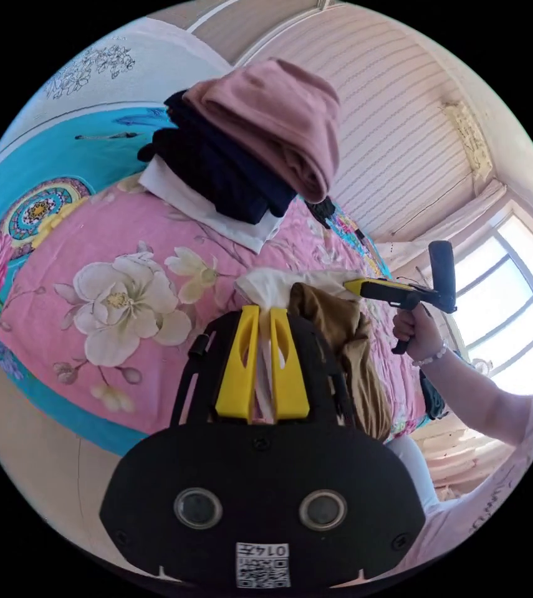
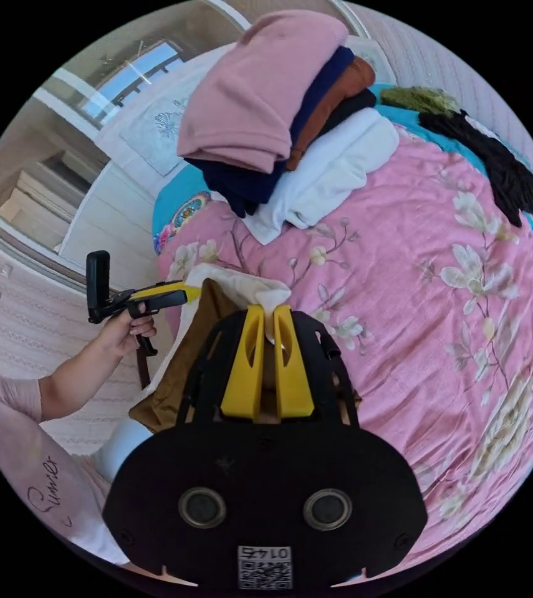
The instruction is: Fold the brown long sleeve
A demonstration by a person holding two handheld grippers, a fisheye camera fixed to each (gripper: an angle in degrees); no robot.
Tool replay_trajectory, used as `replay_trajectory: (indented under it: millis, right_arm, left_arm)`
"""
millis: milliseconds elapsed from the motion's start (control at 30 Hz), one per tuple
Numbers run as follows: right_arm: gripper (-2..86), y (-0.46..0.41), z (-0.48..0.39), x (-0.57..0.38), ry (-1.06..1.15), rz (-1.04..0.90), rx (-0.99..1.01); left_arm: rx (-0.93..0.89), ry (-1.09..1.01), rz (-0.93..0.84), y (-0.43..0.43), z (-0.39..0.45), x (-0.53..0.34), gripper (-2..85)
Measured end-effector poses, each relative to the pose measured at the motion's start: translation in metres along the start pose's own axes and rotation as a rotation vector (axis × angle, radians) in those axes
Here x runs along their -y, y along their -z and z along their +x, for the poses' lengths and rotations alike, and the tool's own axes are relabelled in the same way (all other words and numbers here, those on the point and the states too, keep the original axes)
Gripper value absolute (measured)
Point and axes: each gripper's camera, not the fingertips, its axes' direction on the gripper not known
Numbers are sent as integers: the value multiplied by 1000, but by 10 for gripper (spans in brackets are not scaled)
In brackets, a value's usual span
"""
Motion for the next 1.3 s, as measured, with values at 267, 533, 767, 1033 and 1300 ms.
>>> replay_trajectory:
  millis: [267, 533, 767, 1033, 1300]
  right_arm:
    - [18, 108, -111, 6, 386, 314, 24]
    - [70, 158, -126, 197, 58, 321, -357]
    - [89, 79, -139, 111, 173, 177, -246]
    - [130, -61, -180, -131, 165, -326, -303]
    - [173, -92, -214, -208, 136, -328, -458]
  left_arm:
    - [88, -285, 372, 128, 82, 35, 17]
    - [324, -209, 477, 132, 101, 223, 55]
    - [182, -363, 128, 69, 94, 92, 55]
    - [50, -359, -299, 16, 135, -117, 78]
    - [214, -438, -444, -43, 189, -146, 104]
